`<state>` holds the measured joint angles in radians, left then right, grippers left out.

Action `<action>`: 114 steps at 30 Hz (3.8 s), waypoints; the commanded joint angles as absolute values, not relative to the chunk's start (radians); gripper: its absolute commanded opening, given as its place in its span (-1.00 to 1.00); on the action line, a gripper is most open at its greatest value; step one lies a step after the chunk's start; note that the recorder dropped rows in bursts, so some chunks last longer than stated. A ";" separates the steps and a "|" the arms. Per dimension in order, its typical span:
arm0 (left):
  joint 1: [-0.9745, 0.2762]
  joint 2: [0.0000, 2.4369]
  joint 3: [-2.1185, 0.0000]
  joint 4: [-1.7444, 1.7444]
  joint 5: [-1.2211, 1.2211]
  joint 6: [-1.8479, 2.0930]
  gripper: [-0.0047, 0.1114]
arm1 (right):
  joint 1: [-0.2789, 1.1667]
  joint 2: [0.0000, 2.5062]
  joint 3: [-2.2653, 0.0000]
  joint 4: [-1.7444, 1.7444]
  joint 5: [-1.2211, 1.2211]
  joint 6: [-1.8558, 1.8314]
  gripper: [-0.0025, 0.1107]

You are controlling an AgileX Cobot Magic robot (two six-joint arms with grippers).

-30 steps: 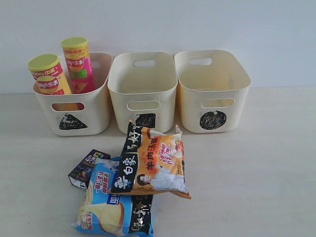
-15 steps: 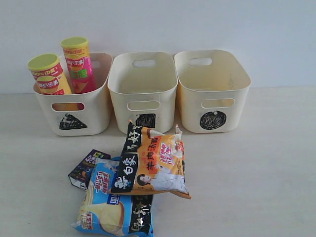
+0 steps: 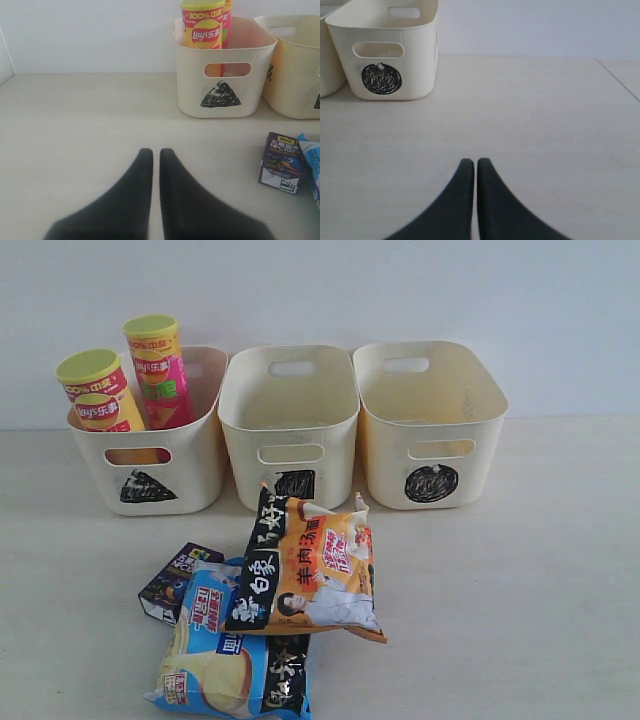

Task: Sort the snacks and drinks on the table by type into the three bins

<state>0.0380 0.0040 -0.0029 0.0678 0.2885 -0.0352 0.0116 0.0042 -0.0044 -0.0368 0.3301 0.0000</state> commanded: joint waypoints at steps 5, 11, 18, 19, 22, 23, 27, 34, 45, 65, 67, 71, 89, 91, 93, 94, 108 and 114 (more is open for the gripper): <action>0.037 0.000 0.000 0.059 0.292 -0.027 -0.84 | 0.009 0.000 0.000 -0.036 0.322 0.000 -0.96; 0.037 0.000 0.000 0.059 0.292 -0.027 -0.84 | 0.009 0.000 0.000 -0.036 0.322 0.000 -0.96; 0.037 0.000 0.000 0.059 0.292 -0.027 -0.84 | 0.009 0.000 0.000 -0.036 0.322 0.000 -0.96; 0.037 0.000 0.000 0.059 0.292 -0.027 -0.84 | 0.009 0.000 0.000 -0.036 0.322 0.000 -0.96; 0.037 0.000 0.000 0.061 0.292 -0.027 -0.84 | 0.009 0.000 0.000 -0.036 0.322 0.000 -0.96; 0.037 0.000 0.000 0.061 0.292 -0.027 -0.84 | 0.009 0.000 0.000 -0.036 0.322 0.000 -0.96; 0.037 0.000 0.000 0.061 0.292 -0.027 -0.84 | 0.009 0.000 0.000 -0.048 0.300 -0.009 -0.96; 0.037 0.000 0.000 0.064 0.292 -0.027 -0.84 | 0.009 0.000 0.000 -0.036 0.045 -0.008 -0.96; 0.037 0.000 0.000 0.064 0.292 -0.027 -0.84 | 0.009 0.036 -0.064 -0.028 -0.335 0.290 -0.96; 0.037 0.000 0.000 0.064 0.292 -0.027 -0.84 | 0.009 0.916 -0.631 -0.226 -0.194 0.301 -0.96; 0.037 0.000 0.000 0.064 0.292 -0.027 -0.84 | 0.009 0.977 -0.633 -0.290 -0.214 0.301 -0.96; 0.037 0.000 0.000 0.064 0.292 -0.027 -0.84 | 0.011 1.037 -0.597 -0.313 -0.301 0.299 -0.96; 0.037 0.000 0.000 0.064 0.292 -0.027 -0.84 | 0.274 1.557 -0.574 -0.855 -0.318 0.883 -0.96; 0.037 0.000 0.000 0.064 0.292 -0.027 -0.84 | 0.274 1.557 -0.604 -1.051 -0.272 1.077 -0.96; 0.037 0.000 0.000 0.064 0.292 -0.027 -0.84 | 0.274 1.557 -0.626 -1.276 -0.265 1.289 -0.96; 0.037 0.000 0.000 0.064 0.292 -0.027 -0.84 | 0.274 1.557 -0.636 -1.380 -0.267 1.380 -0.96; 0.037 0.000 0.000 0.064 0.292 -0.027 -0.84 | 0.271 1.557 -0.693 -1.608 0.269 1.300 -0.96; 0.037 0.000 0.000 0.064 0.292 -0.027 -0.84 | 0.268 1.557 -0.739 -1.240 0.470 0.750 -0.96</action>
